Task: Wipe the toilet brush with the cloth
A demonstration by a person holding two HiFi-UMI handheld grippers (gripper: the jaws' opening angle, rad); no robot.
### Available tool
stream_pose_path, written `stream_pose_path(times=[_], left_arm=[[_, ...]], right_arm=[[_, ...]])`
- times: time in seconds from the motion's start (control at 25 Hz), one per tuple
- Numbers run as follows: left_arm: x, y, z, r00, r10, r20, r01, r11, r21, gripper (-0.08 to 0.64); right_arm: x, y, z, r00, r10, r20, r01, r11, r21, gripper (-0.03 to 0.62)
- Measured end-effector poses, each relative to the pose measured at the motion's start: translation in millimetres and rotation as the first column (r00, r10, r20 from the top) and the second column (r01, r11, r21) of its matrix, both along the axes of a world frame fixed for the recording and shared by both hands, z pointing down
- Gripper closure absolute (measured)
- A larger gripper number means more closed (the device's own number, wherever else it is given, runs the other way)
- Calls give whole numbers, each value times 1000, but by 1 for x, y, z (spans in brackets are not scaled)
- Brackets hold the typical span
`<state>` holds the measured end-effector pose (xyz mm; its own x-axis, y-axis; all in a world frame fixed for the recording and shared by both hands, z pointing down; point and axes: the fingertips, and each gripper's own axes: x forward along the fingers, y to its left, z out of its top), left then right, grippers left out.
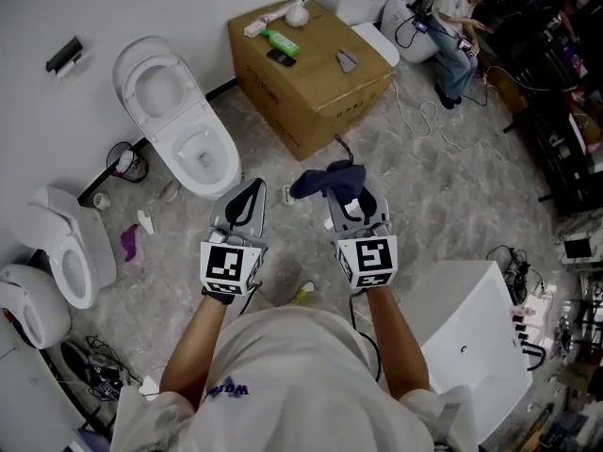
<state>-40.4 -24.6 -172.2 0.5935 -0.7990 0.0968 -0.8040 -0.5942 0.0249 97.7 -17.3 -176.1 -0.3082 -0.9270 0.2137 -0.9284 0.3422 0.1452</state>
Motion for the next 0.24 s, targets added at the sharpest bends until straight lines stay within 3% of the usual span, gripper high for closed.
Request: stream_pose_path(times=[0.24], left_arm=[[-22,-1,4,1000,-15,-7,15,1000,-5,558]], right_arm=[[-20,0,3,1000,-11,-6,11,1000,-4,433]])
